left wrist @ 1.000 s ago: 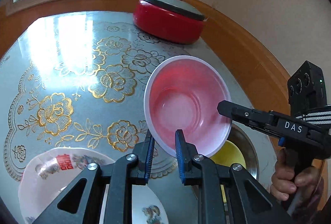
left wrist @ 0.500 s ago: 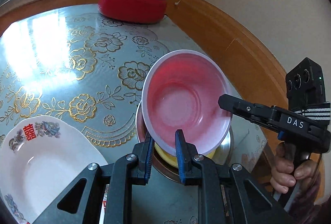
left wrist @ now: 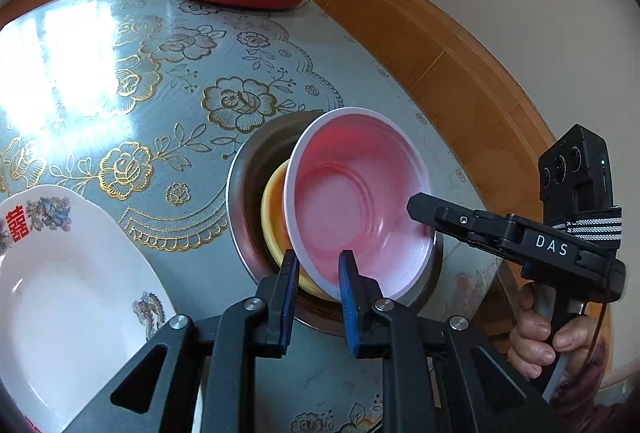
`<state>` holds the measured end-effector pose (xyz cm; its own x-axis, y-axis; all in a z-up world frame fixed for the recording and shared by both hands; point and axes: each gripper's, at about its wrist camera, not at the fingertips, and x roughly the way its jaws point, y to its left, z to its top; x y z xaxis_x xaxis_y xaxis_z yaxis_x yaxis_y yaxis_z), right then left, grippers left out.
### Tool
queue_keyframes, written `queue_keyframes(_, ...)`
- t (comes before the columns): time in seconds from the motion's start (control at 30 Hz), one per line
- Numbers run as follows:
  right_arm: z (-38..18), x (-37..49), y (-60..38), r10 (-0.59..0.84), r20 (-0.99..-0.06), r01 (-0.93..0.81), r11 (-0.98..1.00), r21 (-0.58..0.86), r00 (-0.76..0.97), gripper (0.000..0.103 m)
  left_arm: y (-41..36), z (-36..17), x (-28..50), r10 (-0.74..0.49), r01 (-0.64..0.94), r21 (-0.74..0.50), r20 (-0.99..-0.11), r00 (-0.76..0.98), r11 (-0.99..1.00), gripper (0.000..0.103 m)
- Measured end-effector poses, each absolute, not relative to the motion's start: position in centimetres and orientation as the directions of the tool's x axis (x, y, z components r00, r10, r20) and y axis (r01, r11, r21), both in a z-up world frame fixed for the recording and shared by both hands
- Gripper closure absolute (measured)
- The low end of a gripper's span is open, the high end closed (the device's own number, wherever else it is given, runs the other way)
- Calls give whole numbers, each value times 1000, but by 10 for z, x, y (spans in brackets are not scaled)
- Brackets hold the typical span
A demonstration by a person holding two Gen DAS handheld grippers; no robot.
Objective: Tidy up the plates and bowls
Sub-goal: 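Carry the red bowl with the left tool and lower it into the yellow bowl, then open the left tool to release the red bowl, then grasp the steel bowl rim with the left tool while the right tool grasps the rim too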
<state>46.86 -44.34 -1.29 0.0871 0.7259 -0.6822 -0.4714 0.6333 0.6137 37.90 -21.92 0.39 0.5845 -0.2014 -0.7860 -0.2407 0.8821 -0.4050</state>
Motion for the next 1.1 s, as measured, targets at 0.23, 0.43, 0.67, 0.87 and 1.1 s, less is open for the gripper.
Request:
queue_keyframes(0.23,-13,467,-442,688,-715,-481,672,563,124,75,-218,0,380,-187,-254,-393,-795,577,884,81)
queue_keyframes(0.43,-11,467,-439,628,-761,-505,716,482,164,73,-221,-2,384,-143,-250,-340,-804,577,906,81)
queue_keyframes(0.67,-13,467,-423,572,-800,-558,729,396,180,73,-220,-4,385,-123,-242,-316,-804,582,918,81)
queue_keyframes(0.87,-17,460,-400,464,-859,-645,728,231,217,73,-223,-1,381,-84,-219,-266,-793,603,939,75)
queue_keyframes(1.1,-22,451,-383,394,-876,-713,695,87,277,74,-218,4,373,-82,-221,-280,-772,630,934,74)
